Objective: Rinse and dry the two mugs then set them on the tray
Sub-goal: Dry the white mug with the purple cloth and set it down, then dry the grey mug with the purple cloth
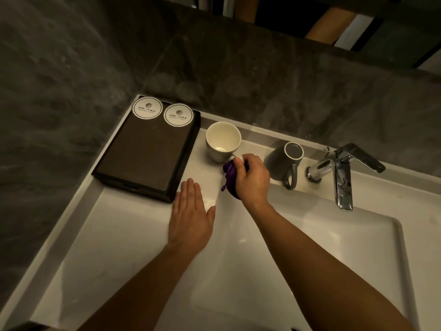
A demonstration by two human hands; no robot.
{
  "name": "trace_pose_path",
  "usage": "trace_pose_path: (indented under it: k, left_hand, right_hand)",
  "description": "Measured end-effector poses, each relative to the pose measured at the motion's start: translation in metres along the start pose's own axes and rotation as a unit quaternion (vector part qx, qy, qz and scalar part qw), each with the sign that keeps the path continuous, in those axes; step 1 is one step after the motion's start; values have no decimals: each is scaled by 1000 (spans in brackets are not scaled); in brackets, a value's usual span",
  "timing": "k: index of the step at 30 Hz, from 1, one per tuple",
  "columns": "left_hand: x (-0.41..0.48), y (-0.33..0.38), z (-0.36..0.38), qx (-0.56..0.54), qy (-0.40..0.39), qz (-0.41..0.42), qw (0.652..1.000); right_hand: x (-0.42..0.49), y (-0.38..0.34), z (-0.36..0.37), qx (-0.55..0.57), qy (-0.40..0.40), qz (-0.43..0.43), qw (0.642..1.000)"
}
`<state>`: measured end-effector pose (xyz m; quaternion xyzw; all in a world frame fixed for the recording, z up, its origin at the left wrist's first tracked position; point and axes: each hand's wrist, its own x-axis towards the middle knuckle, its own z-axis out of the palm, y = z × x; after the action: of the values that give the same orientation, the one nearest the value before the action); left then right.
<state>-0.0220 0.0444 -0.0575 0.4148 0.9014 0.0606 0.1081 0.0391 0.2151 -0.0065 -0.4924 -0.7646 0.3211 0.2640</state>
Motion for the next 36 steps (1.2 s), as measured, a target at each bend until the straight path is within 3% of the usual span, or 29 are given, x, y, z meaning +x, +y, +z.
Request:
trace_pose_path:
  k: [8,11,14,20,24,29,33,36]
  left_hand:
    - [0,1,-8,-66,-4,-11,998]
    - [-2,10,-24,-202,33,-30,978]
    - [-3,40,-37,-281,88,16,956]
    - [28,142,-48,-422,27,62,904]
    - [46,206,-42,-515,-13,-10,857]
    - [53,237,-31,-601,-4,-168,781]
    - [53,245,-27,-646,-27,-166,745]
    - [54,244,-26,-652,-40,-167,739]
  right_hand:
    - [-13,10,-22,8,-38,39,998]
    - [-40,29,-50,72,-20,98,992]
    - [-73,54,-79,107,10,168,980]
    - [-116,99,-118,151,77,333,928]
    - [-129,114,-137,210,108,418,877]
    - [-135,118,-158,255,118,446,849]
    - [-130,116,-169,311,101,467,822]
    - [-124,110,-176,369,69,469,799]
